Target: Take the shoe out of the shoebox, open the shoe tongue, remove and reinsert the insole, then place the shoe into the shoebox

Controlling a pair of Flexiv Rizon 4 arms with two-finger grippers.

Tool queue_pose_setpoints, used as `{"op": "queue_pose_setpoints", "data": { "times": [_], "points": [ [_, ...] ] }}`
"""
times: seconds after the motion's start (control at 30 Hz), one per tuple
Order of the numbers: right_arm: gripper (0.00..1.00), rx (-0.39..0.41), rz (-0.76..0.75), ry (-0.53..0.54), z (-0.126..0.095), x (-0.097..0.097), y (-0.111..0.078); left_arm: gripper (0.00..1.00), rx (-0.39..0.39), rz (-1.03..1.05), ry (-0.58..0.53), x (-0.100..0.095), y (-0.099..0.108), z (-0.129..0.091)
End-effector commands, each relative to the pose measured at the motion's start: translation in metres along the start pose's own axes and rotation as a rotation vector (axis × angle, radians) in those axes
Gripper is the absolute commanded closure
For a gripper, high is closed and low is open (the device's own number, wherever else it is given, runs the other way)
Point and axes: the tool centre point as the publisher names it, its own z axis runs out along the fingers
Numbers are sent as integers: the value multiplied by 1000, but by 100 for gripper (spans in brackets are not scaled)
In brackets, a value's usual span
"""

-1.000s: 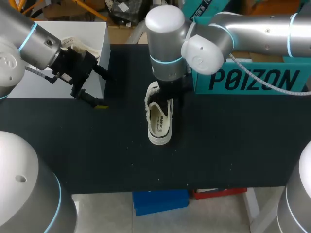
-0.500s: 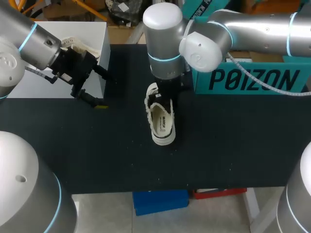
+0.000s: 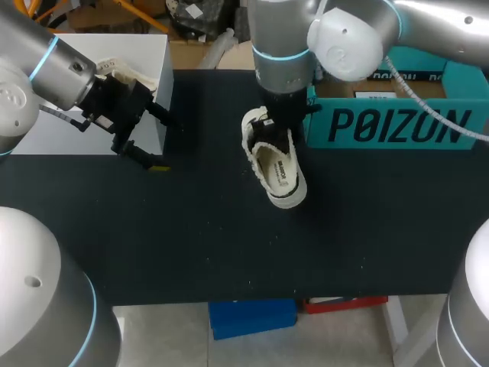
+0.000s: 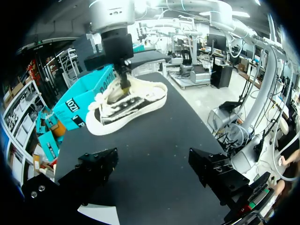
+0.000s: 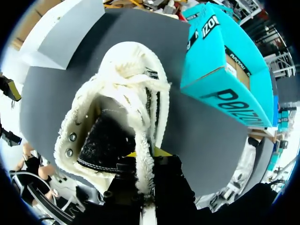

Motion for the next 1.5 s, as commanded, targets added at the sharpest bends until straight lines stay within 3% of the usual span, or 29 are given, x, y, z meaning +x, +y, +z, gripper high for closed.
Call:
{"op": "queue_pose_setpoints", "data": {
  "times": [0.03,0.17,0.27,0.47,0.57,1.23,1.5],
  "points": [
    [100,-56,-62,35,-82,-38,-5,0,-2,1,-4,0,0,1],
    [100,-91,-225,79,-124,-52,5,0,-2,1,-4,0,0,1],
    [100,-109,-484,117,-151,-60,14,0,-2,1,-4,0,0,1],
    [100,-8,-1079,109,-188,-84,14,0,-2,1,-4,0,0,1],
    [100,87,-1255,145,-194,-98,10,0,-2,1,-4,0,0,1],
    [100,87,-1255,145,-194,-98,10,0,-2,1,-4,0,0,1],
    [100,187,-1167,126,-170,-147,27,0,-2,1,-4,0,0,1]
  ]
}}
